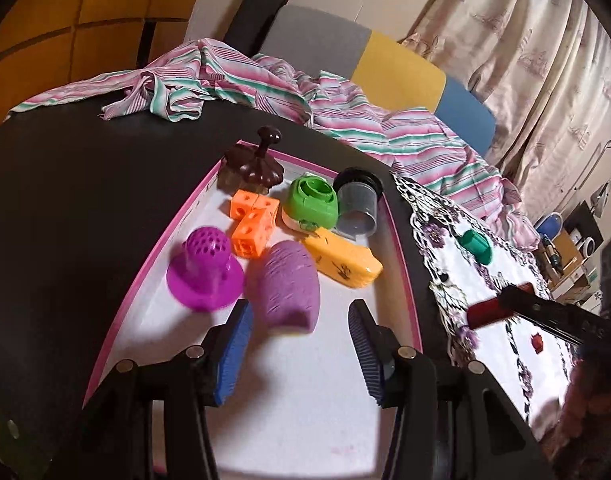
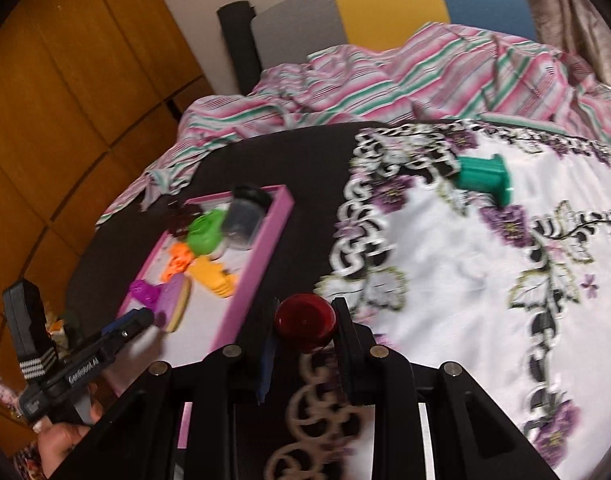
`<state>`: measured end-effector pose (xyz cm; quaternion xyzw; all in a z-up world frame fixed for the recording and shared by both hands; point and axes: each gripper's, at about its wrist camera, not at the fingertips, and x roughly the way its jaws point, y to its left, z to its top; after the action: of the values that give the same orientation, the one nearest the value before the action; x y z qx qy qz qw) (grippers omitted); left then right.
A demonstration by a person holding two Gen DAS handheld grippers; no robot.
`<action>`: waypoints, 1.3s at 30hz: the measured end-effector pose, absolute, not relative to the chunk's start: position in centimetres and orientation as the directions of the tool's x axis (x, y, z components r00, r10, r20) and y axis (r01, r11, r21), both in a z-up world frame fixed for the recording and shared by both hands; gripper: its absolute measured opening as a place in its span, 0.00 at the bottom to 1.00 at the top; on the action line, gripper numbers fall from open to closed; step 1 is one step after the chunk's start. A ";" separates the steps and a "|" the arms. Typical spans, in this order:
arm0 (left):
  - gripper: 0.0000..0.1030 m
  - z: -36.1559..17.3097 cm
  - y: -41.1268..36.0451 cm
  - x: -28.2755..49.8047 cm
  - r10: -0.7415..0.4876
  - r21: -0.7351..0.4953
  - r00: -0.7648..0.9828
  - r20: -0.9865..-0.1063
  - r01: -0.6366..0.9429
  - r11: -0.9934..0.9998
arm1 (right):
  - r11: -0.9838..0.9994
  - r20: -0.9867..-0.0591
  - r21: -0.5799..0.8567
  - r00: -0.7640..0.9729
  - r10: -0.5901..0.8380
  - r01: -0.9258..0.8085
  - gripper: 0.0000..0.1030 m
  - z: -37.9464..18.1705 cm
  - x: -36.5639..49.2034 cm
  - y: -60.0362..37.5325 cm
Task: Organize rigid objects
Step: 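Lower the red cylinder into the tray and open the right tool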
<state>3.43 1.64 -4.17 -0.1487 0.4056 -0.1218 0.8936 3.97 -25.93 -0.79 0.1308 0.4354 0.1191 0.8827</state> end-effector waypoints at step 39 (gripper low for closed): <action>0.49 -4.0 3.6 -0.7 -0.352 -0.370 0.647 -0.677 0.114 0.922 | 0.931 -0.812 0.276 0.461 0.358 -0.238 0.30 -3.8 9.4 -13.7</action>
<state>-0.67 3.61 -3.99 -0.1488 0.3997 -0.1303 0.8951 9.38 -13.74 -3.78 0.0616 0.4887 0.1747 0.8526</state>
